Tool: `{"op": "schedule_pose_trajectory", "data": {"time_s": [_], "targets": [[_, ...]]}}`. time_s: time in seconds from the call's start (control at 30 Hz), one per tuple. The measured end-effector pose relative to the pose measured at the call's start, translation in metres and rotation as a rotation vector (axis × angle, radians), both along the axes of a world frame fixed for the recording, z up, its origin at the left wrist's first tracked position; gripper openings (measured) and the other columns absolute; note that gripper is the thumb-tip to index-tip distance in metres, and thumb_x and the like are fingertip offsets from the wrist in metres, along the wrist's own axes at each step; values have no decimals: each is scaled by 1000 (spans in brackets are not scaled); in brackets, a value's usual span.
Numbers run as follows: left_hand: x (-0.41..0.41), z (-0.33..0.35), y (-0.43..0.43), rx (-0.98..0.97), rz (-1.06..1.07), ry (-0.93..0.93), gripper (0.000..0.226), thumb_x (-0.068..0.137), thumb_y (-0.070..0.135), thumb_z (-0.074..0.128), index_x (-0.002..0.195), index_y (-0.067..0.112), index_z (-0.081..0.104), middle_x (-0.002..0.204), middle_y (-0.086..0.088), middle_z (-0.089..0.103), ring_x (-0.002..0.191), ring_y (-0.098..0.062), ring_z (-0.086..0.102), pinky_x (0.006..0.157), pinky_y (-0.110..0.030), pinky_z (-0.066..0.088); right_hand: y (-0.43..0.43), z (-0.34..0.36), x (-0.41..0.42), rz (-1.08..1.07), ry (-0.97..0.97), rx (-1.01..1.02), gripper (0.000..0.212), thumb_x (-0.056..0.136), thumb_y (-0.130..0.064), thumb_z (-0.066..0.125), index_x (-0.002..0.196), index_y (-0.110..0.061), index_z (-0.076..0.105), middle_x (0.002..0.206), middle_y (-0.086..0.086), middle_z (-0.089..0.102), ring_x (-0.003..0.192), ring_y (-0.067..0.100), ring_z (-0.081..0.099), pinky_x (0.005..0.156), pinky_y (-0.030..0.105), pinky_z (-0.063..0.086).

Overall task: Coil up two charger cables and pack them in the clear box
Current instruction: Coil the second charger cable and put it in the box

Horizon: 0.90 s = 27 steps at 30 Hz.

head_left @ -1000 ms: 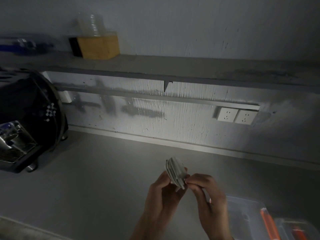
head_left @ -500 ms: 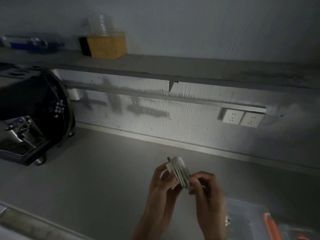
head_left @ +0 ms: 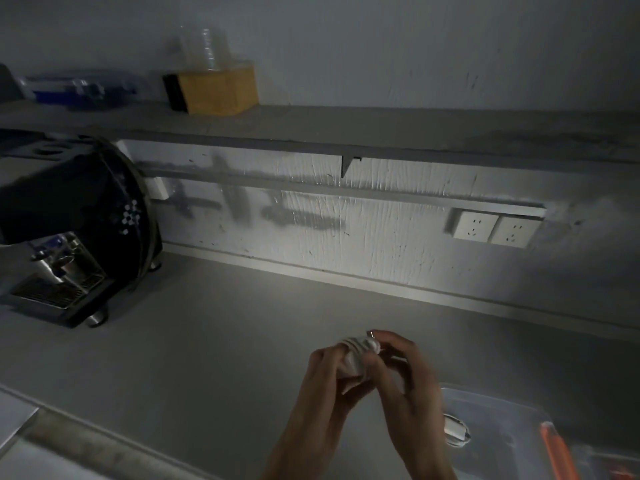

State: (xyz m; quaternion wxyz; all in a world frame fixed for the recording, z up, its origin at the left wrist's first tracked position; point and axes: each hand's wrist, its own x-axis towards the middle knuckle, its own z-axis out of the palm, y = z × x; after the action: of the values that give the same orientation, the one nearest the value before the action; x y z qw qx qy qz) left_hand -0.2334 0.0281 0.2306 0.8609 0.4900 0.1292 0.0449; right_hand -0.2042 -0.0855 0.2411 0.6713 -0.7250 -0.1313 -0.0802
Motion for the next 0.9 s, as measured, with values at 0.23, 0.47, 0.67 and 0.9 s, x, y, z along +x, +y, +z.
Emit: {"op": "schedule_pose_trajectory", "data": {"time_s": [0.23, 0.47, 0.67, 0.9], "targets": [[12, 1, 6, 170, -107, 41, 30, 101, 20, 42, 130, 14, 47, 98, -14, 76, 79, -29, 73, 60, -36, 56, 8, 12, 4, 21, 167, 126, 17, 81, -1, 72, 89, -15, 74, 81, 2, 77, 77, 15, 74, 62, 23, 59], [-2, 11, 25, 369, -338, 15, 51, 82, 47, 63, 123, 18, 52, 103, -13, 66, 62, -35, 68, 49, -31, 55, 10, 23, 19, 40, 139, 130, 27, 85, -2, 68, 89, -26, 76, 87, -11, 78, 80, 7, 74, 70, 15, 56], [7, 13, 20, 137, -167, 105, 61, 82, 50, 51, 117, 1, 59, 82, -12, 73, 71, -31, 72, 48, -32, 57, 12, 21, 26, 170, 119, 170, 29, 88, -2, 61, 107, -18, 75, 96, 8, 74, 89, 28, 72, 82, 32, 58], [7, 15, 23, 6, -60, -32, 60, 95, 45, 39, 107, -11, 57, 71, -21, 59, 51, -27, 55, 45, -29, 44, 15, 25, 26, 98, 115, 92, 24, 82, 3, 70, 86, -20, 76, 78, -7, 77, 57, 0, 64, 53, 8, 45]]}}
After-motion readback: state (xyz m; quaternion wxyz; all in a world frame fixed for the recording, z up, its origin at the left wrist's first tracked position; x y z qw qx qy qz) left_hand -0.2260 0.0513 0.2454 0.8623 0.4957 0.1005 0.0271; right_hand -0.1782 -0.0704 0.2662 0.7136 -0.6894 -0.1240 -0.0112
